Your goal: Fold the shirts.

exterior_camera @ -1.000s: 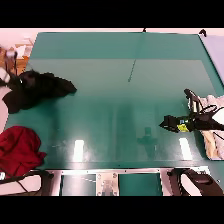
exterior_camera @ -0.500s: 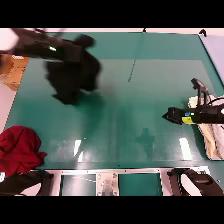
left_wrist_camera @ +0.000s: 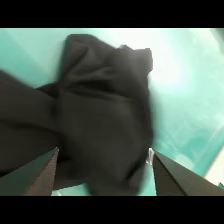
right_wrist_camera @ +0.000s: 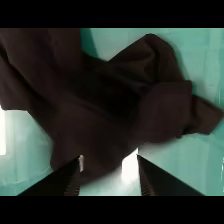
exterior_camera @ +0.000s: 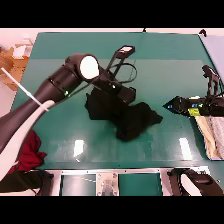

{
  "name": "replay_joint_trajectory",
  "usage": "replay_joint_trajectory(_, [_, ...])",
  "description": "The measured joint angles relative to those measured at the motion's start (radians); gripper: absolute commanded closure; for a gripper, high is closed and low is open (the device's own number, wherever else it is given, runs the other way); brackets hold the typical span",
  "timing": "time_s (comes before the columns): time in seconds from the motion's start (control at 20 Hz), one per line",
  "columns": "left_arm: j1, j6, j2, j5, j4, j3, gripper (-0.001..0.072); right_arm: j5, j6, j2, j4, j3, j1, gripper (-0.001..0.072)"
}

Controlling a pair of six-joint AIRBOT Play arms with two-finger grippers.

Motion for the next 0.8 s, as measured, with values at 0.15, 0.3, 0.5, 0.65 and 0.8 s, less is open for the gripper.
replay_joint_trajectory(0.15, [0.163, 0.000, -0.014, -0.120, 0.021, 0.060, 0.0058, 0.027, 0.001, 0.000, 0.000, -0.009, 0.000, 0.0234])
replay_joint_trajectory(0.3, [0.366, 0.000, -0.021, -0.233, 0.038, 0.030, 0.0058, 0.028, 0.002, -0.006, -0.028, -0.063, -0.001, 0.0159])
replay_joint_trajectory(0.5, [0.541, 0.011, -0.030, -0.213, 0.032, -0.150, 0.0058, -0.024, 0.006, -0.074, -0.044, -0.136, -0.040, 0.0160])
replay_joint_trajectory(0.65, [0.587, 0.063, -0.068, -0.067, -0.048, -0.250, 0.0059, -0.066, 0.006, -0.166, -0.036, -0.154, -0.071, 0.0160])
replay_joint_trajectory(0.8, [0.605, 0.152, -0.139, 0.103, -0.230, -0.288, 0.0059, -0.107, 0.008, -0.270, -0.027, -0.162, -0.086, 0.0161])
